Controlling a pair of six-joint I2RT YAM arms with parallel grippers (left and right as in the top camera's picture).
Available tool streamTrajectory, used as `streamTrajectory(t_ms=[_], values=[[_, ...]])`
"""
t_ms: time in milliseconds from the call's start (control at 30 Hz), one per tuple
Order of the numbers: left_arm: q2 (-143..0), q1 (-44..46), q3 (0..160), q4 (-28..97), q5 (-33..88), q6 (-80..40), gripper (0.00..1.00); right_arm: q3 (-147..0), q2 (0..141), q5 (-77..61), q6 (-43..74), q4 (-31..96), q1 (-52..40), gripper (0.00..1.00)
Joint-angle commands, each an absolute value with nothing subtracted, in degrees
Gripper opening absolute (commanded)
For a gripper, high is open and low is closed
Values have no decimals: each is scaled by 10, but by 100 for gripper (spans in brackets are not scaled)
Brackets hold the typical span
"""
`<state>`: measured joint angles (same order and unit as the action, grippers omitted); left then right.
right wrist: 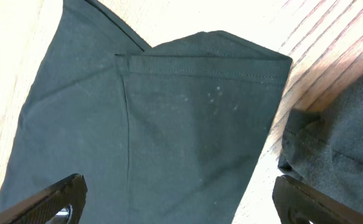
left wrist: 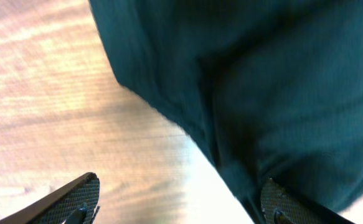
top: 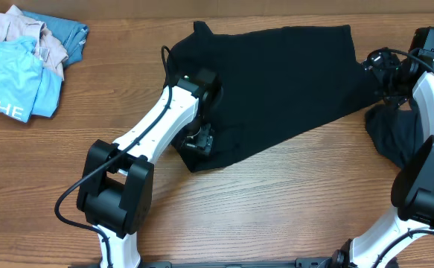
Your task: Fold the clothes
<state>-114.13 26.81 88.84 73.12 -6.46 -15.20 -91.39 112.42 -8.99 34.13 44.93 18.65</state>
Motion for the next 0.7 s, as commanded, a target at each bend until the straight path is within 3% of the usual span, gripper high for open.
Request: streamTrajectory(t_ms=[0,267,667], values=[[-1128,269,886,765,-11,-145,82,-927,1103,-90,327,447,187,100],[-1129,269,886,731,-77,-164,80,-927,1103,-91,327,450,187,100],[-1139,247,866,722,-44,-145,72,-927,1103,-90,325,456,187,100]])
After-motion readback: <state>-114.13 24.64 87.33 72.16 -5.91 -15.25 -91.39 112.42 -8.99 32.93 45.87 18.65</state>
